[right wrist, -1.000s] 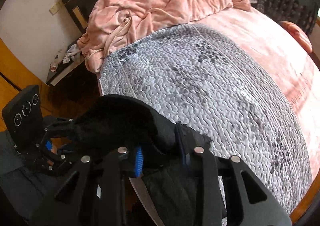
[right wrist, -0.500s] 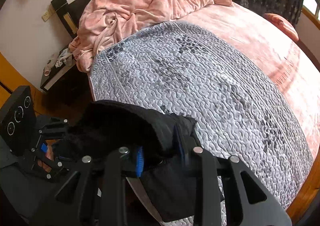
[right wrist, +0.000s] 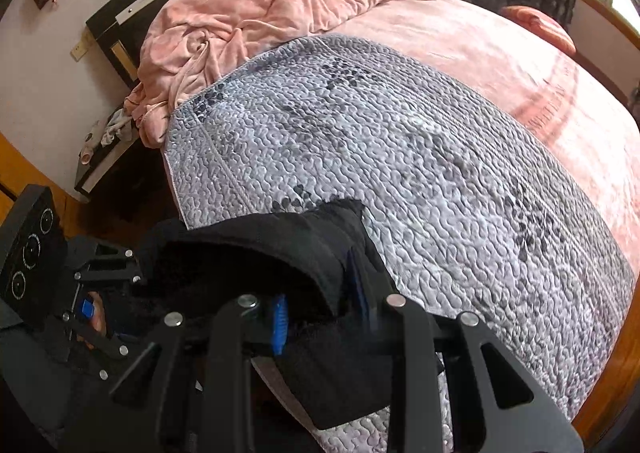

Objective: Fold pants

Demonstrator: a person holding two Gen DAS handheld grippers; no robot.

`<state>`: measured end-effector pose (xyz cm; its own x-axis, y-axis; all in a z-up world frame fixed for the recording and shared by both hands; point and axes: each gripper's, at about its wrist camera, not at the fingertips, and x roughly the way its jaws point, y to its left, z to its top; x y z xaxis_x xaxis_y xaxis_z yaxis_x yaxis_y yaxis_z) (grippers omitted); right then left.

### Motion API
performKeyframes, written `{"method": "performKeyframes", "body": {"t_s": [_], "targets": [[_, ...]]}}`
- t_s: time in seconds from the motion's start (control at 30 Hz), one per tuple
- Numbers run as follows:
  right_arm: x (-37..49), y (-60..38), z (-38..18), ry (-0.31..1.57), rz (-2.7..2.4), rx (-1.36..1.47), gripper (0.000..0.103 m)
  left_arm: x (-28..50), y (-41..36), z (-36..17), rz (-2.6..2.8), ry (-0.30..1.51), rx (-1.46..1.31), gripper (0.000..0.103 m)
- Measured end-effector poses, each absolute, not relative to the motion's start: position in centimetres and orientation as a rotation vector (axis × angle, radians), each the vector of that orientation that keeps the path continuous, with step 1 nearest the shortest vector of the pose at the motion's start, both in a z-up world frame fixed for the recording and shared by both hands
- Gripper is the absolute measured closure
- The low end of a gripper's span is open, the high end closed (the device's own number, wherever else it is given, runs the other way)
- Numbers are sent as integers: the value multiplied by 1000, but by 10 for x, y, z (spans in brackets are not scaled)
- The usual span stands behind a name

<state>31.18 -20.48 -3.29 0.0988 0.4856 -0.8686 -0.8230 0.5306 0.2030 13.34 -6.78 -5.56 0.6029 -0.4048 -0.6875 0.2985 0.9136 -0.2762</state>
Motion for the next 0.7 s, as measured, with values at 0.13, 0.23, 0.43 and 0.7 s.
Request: {"method": "performKeyframes", "body": {"t_s": [0.13,0.23,0.43,0.7], "targets": [[312,-225,-46,1105,990,-356,78,137,-87,-67,-432,858,-105,72],[312,-238,-55,1110,979,-356,78,141,-100,-77,-448,881,-84,72],[314,-264,-76,1120,957,-341,78,148,-126,-99,-482,926,-43,72],[321,-295,-111,1149,942,-298,78,159,-155,-130,-515,993,-2,72]]}}
